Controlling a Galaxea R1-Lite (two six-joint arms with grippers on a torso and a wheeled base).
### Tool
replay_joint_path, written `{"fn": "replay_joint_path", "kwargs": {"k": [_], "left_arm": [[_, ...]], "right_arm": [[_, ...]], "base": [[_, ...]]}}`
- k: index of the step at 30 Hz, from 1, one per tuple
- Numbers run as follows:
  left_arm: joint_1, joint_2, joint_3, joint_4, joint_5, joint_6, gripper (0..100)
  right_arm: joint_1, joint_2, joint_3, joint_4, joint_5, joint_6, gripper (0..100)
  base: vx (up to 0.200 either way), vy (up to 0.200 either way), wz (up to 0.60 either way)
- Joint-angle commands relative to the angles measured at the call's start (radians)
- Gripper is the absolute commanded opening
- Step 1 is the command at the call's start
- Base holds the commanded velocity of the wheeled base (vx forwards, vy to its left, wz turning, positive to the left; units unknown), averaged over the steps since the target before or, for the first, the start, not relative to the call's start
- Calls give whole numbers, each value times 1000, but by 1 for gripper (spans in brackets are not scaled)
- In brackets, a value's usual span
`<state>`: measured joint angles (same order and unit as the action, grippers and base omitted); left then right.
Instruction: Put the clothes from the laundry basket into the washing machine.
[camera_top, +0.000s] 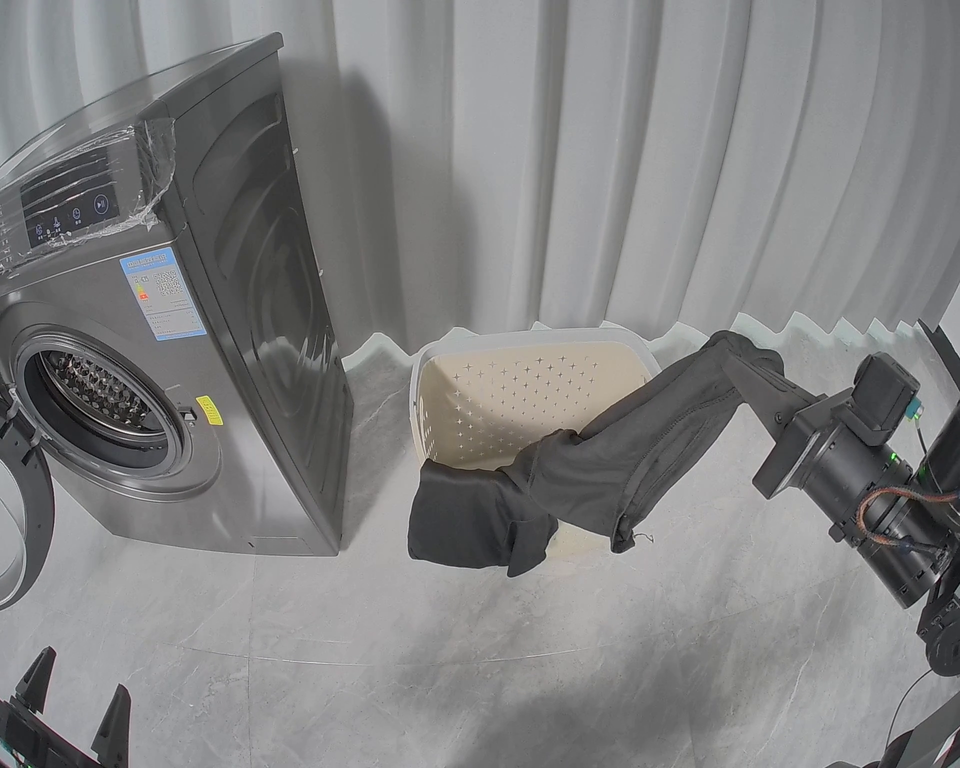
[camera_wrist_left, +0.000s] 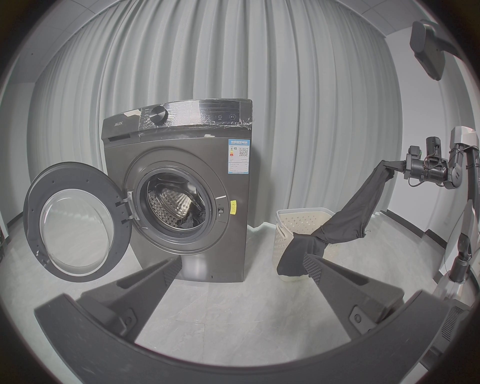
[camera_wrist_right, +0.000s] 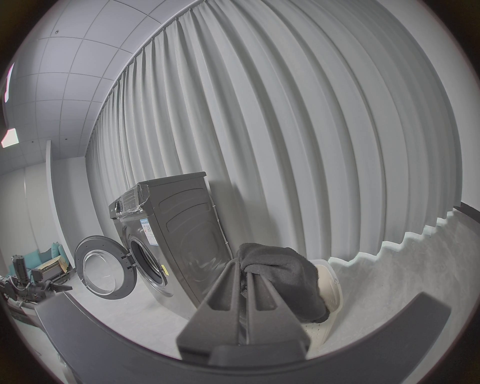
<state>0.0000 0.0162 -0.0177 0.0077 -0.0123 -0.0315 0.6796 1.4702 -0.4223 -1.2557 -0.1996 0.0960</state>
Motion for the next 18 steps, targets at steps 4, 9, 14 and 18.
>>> {"fn": "replay_joint_path", "kwargs": {"k": [4, 9, 14, 18], "left_arm": [[0, -16, 15, 0, 0, -1, 100], [0, -16, 16, 0, 0, -2, 100], [0, -16, 16, 0, 0, -2, 100], [0, -16, 15, 0, 0, -2, 100]], "right_arm": [[3, 7, 2, 1, 2, -1, 0], [3, 27, 2, -10, 0, 1, 0], [5, 27, -3, -10, 8, 1, 0], [17, 28, -6, -11, 6, 1, 0]], "base": [[0, 200, 0], [0, 200, 0], [0, 200, 0], [0, 200, 0]]}}
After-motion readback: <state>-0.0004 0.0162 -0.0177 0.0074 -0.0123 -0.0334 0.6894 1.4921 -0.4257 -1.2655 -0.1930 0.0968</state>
